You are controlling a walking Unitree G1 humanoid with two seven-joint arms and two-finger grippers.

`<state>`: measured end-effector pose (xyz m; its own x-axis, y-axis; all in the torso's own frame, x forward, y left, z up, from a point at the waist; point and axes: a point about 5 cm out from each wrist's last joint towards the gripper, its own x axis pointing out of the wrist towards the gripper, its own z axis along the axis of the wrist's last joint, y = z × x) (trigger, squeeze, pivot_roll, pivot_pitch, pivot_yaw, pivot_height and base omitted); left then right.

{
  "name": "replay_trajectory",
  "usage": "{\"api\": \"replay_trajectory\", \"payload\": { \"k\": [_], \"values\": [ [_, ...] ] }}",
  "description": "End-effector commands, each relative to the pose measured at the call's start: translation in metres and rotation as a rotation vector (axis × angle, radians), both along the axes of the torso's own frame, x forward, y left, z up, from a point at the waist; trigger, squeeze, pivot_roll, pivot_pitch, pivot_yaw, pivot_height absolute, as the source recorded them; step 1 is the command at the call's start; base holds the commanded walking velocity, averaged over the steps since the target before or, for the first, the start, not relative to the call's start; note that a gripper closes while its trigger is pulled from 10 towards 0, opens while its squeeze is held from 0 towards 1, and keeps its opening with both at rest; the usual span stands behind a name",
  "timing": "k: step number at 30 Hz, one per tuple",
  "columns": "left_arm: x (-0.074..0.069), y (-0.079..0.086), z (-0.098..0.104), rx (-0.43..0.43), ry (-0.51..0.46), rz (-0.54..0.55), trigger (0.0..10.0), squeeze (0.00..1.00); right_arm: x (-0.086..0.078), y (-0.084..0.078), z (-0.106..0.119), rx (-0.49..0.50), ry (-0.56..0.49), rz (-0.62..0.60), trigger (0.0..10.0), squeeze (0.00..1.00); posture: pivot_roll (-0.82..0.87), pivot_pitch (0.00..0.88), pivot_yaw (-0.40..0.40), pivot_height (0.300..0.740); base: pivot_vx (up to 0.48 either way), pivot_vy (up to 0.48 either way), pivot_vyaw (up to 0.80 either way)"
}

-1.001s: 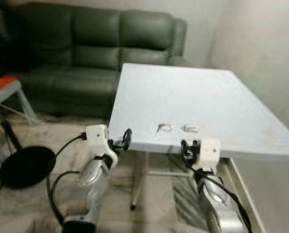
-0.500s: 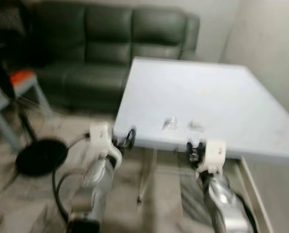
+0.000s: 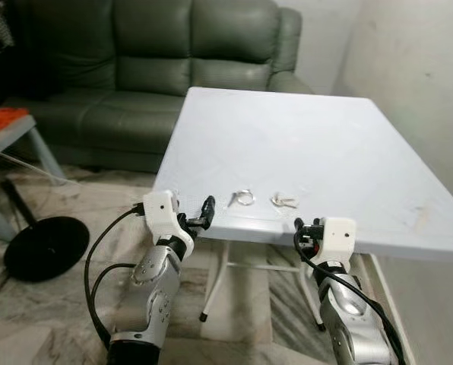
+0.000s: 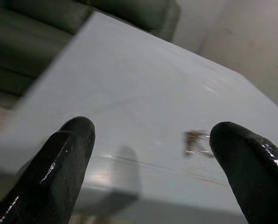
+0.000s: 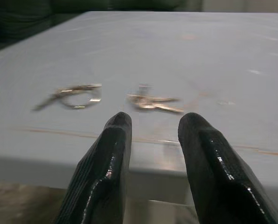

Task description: Hang keys on a hook

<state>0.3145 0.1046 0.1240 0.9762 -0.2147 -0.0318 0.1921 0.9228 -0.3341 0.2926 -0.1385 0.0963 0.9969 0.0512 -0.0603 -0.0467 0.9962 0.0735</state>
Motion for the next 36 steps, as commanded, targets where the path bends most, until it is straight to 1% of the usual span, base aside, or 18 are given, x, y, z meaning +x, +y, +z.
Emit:
{"api": "replay_trajectory", "payload": {
  "k": [1,2,3,6,8,11,12,13,14,16,18,19,20,21,27,36],
  "values": [
    [-0.0013,-0.0010,-0.0036,0.009,0.014,-0.003,10.0,0.00,0.0002,-0.0012,0.0021,0.010,-0.005,0.007,10.0,0.00,0.01,0.008,-0.057,0.740,0.000,0.000,0.00],
    [-0.0015,-0.0010,-0.0036,0.012,0.013,-0.003,10.0,0.00,0.0000,-0.0017,0.0016,0.020,0.000,0.005,10.0,0.00,0.01,0.009,-0.057,0.740,0.000,0.000,0.00],
    [-0.0017,-0.0008,-0.0039,0.018,0.013,-0.002,10.0,0.00,-0.0002,-0.0020,0.0019,0.032,-0.001,0.011,10.0,1.00,0.01,0.009,-0.056,0.740,0.000,0.000,0.00],
    [-0.0018,-0.0004,-0.0042,0.023,0.014,0.000,10.0,0.00,-0.0002,-0.0026,0.0028,0.031,-0.007,0.014,10.0,1.00,0.01,0.009,-0.056,0.740,0.000,0.000,0.00],
    [-0.0017,0.0001,-0.0044,0.023,0.016,0.002,10.0,0.00,-0.0001,-0.0025,0.0031,0.050,-0.007,0.020,10.0,1.00,0.01,0.010,-0.057,0.740,0.000,0.000,0.00],
    [-0.0013,0.0004,-0.0042,0.022,0.017,0.006,10.0,0.00,0.0004,-0.0024,0.0025,0.025,0.009,0.016,10.0,1.00,0.01,0.009,-0.056,0.740,0.000,0.000,0.00],
    [-0.0012,0.0002,-0.0041,0.023,0.017,0.006,10.0,0.00,0.0006,-0.0025,0.0021,0.016,0.013,0.008,10.0,0.05,0.01,0.011,-0.057,0.740,0.000,0.000,0.00],
    [-0.0012,0.0002,-0.0041,0.023,0.017,0.006,10.0,0.00,0.0006,-0.0025,0.0021,0.016,0.013,0.008,10.0,0.05,0.01,0.011,-0.057,0.740,0.000,0.000,0.00],
    [-0.0012,-0.0001,-0.0041,0.023,0.017,0.007,10.0,0.00,0.0008,-0.0023,0.0018,0.013,0.015,0.002,10.0,0.00,0.01,0.011,-0.057,0.740,0.000,0.000,0.00],
    [-0.0013,-0.0002,-0.0044,0.023,0.019,0.007,10.0,0.00,0.0008,-0.0019,0.0020,0.017,0.013,0.005,10.0,0.00,0.01,0.012,-0.057,0.740,0.000,0.000,0.00],
    [-0.0022,-0.0006,-0.0054,0.026,0.020,0.005,10.0,0.00,0.0001,-0.0008,0.0025,0.047,0.002,0.029,10.0,0.00,0.01,0.013,-0.058,0.740,0.000,0.000,0.00],
    [-0.0025,-0.0009,-0.0055,0.027,0.020,0.003,10.0,0.00,-0.0001,-0.0010,0.0027,0.045,0.001,0.031,10.0,0.28,0.01,0.013,-0.058,0.740,0.000,0.000,0.00],
    [-0.0029,-0.0014,-0.0056,0.034,0.019,-0.002,10.0,0.00,0.0004,-0.0020,0.0018,0.025,0.012,0.018,10.0,0.29,0.01,0.014,-0.058,0.740,0.000,0.000,0.00],
    [-0.0038,-0.0027,-0.0060,0.033,0.018,-0.015,10.0,0.00,0.0008,-0.0028,0.0025,0.007,0.008,0.018,10.0,0.00,0.01,0.014,-0.059,0.740,0.000,0.000,0.00],
    [-0.0056,-0.0054,-0.0068,0.014,0.026,-0.042,10.0,0.00,0.0014,-0.0046,0.0042,-0.016,0.004,0.016,10.0,0.00,0.01,0.013,-0.060,0.740,0.000,0.000,0.00],
    [-0.0047,-0.0041,-0.0052,-0.008,0.022,-0.036,10.0,0.00,0.0007,-0.0029,0.0046,-0.019,0.000,0.028,10.0,0.00,0.01,0.012,-0.063,0.740,0.000,0.000,0.00]
  ]
}}
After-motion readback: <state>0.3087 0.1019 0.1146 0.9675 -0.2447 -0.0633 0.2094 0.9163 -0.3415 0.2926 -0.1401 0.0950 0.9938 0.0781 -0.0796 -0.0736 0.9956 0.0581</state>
